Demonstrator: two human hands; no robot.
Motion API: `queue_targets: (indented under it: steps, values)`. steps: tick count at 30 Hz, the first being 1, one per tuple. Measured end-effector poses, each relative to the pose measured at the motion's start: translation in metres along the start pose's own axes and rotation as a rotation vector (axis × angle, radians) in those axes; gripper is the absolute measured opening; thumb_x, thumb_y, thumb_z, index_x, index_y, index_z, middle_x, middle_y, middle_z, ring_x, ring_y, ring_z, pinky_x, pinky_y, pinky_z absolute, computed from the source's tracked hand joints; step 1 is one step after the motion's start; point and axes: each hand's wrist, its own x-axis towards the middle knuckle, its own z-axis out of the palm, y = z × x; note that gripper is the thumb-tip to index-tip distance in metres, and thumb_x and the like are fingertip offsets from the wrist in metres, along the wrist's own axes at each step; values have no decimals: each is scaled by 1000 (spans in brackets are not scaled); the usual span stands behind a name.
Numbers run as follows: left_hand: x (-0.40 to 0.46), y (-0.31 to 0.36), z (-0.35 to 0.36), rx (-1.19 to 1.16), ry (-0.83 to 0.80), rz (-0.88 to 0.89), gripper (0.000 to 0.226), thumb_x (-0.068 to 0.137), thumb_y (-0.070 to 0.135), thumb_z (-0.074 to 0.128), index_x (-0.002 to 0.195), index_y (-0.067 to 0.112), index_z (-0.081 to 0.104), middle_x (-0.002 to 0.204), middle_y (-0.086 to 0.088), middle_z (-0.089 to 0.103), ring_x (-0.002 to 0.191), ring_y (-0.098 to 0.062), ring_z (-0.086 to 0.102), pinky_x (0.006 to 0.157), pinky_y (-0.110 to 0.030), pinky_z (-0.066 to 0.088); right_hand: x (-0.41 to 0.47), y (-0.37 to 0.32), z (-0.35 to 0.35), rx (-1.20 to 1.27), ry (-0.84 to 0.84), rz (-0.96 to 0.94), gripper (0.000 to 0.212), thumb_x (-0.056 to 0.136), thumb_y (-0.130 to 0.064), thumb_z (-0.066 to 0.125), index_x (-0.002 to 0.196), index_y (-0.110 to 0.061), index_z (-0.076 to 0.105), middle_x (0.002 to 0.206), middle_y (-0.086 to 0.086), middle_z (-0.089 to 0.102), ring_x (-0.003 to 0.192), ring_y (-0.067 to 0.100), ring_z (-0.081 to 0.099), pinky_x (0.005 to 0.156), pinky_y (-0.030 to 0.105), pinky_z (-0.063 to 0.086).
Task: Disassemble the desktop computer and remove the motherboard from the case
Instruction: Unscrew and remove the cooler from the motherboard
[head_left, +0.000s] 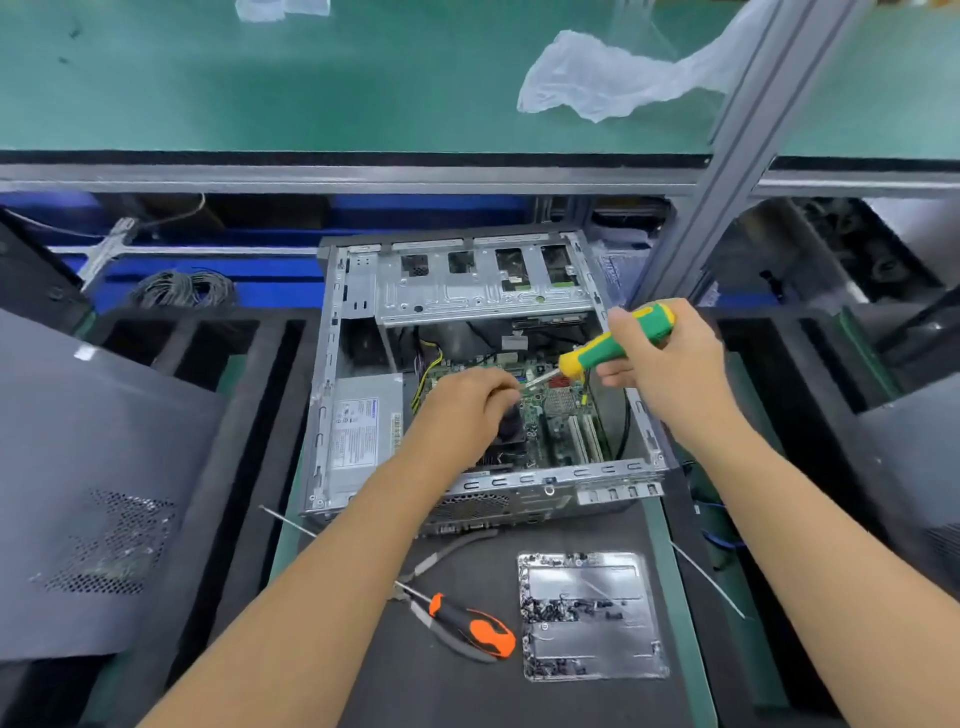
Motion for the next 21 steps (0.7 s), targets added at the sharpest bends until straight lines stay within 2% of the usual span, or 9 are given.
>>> queue_targets:
  steps: [3, 5, 7, 10, 15, 21]
  values:
    - [23, -12, 13, 83, -112, -105, 63, 86, 47, 68, 140, 21, 48, 138, 0, 53, 128, -22, 46, 104, -41, 41, 16, 8, 5, -243, 12, -111, 29, 89, -39, 68, 96, -18, 51, 67, 2, 70, 53, 12, 69, 51, 25, 57]
    - [37, -17, 22, 221, -215, -109, 83, 78, 56, 73, 145, 21, 40, 147, -1, 45, 136, -24, 37, 109, -46, 35, 25, 14, 8, -332, -40, -133, 29, 90, -38, 68, 98, -18, 49, 72, 4, 69, 54, 9, 68, 54, 32, 59]
    - [47, -20, 31, 300, -319, -110, 91, 75, 60, 73, 148, 22, 34, 151, -3, 38, 141, -25, 29, 112, -51, 30, 32, 20, 11, -385, -87, -135, 30, 90, -37, 68, 100, -17, 48, 74, 5, 68, 56, 11, 69, 58, 40, 60]
    - [56, -27, 42, 304, -406, -139, 84, 83, 59, 66, 150, 25, 30, 154, -2, 34, 142, -25, 28, 113, -53, 26, 38, 26, 15, -420, -110, -123, 32, 90, -40, 67, 102, -17, 47, 77, 7, 67, 60, 16, 70, 59, 44, 59]
    - [67, -30, 46, 302, -430, -137, 55, 90, 50, 60, 140, 30, 48, 142, 0, 49, 130, -27, 44, 108, -57, 29, 45, 33, 17, -379, -149, -62, 33, 90, -40, 67, 106, -19, 48, 80, 6, 68, 58, 10, 70, 61, 43, 60]
    - [70, -34, 53, 261, -410, -160, 42, 91, 42, 57, 130, 26, 59, 131, -2, 50, 120, -27, 47, 105, -55, 29, 50, 34, 19, -372, -188, -76, 32, 89, -38, 69, 102, -18, 48, 78, 5, 68, 57, 10, 70, 60, 41, 60]
